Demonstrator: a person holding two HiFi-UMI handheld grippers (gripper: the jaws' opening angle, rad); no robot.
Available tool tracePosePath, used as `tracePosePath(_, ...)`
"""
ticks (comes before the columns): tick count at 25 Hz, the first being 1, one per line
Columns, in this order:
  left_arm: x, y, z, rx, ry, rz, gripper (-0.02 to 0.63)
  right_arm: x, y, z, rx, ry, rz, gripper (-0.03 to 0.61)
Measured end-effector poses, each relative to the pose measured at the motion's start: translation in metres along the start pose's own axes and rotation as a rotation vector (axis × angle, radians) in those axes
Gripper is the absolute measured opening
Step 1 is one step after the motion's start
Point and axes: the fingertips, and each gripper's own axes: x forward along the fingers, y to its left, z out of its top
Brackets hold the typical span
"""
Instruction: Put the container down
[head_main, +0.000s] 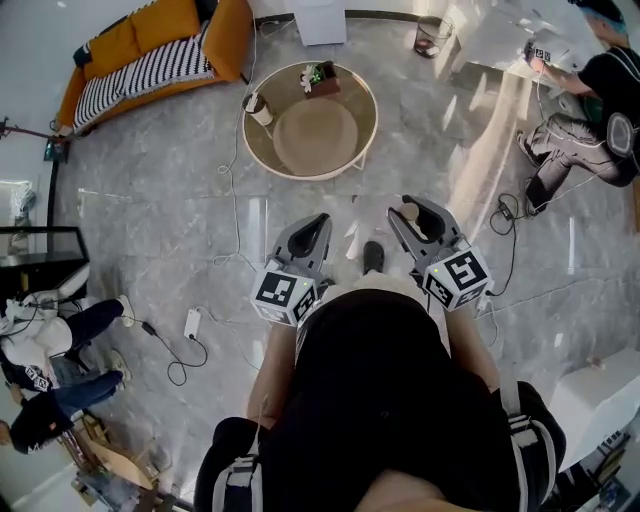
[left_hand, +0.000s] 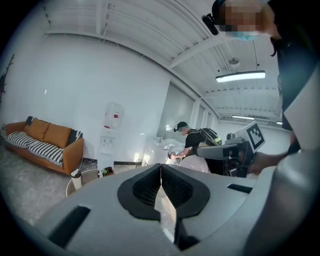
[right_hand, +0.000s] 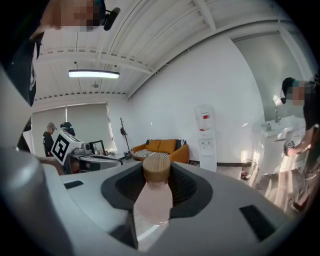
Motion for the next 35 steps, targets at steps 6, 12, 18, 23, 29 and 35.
tracePosePath(6,0.035,-0.011,-0.006,-0.011,0.007,0.039,0.020,-0.001,-0.035,-0.008,-0.014,0.032,0.047,0.137)
tracePosePath(12,0.049,-0.027,-0.006,-0.045,-0.006,0.086,0.020,-0.004,-0.062,-0.012,-0.030,0.061,0.088,0.137)
tracePosePath(18,0.048,-0.021,-0.009,-0.043,0.018,0.113,0.020,0.005,-0.078,-0.008,-0.027,0.050,0.092,0.137)
tracePosePath(23,0.045,-0.008,-0.017,-0.054,0.025,0.133,0.020,0.014,-0.083,-0.010,-0.009,0.039,0.068,0.137)
tracePosePath(29,0.056,0.013,-0.011,-0.088,0.032,0.113,0.020,0.032,-0.092,-0.004,0.005,0.036,0.025,0.137)
tracePosePath(35,0.087,0.052,0.001,-0.062,0.000,0.071,0.020,0.066,-0.102,0.013,-0.009,0.039,0.014,0.137)
